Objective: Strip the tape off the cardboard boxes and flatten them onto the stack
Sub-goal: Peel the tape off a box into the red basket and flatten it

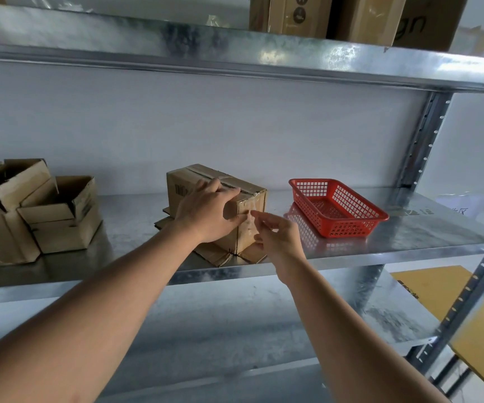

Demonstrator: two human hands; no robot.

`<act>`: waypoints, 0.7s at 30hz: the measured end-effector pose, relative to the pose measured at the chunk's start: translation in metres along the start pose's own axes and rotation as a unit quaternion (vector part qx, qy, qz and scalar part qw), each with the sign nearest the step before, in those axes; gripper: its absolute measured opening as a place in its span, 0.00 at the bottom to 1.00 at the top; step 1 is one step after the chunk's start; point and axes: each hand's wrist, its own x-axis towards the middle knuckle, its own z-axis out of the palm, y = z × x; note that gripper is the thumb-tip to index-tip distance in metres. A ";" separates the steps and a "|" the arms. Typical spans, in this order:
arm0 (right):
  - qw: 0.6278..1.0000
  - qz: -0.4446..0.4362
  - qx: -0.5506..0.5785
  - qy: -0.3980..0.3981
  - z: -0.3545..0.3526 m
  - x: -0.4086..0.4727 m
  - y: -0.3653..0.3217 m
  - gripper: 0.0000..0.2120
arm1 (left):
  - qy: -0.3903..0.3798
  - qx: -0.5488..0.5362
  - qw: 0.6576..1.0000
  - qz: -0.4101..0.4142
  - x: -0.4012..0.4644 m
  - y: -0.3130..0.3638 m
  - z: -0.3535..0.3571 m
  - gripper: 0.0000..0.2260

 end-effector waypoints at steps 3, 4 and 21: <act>0.999 -0.007 0.028 0.023 -0.002 0.002 -0.008 0.09 | -0.012 -0.026 1.000 -0.002 0.004 0.001 0.001 0.33; 0.999 -0.013 0.042 0.030 -0.003 0.002 -0.012 0.10 | -0.015 -0.038 0.999 0.001 0.005 0.001 0.001 0.33; 0.995 -0.079 0.055 -0.025 -0.081 0.082 -0.039 0.06 | -0.022 -0.035 0.995 -0.091 0.034 0.064 0.020 0.31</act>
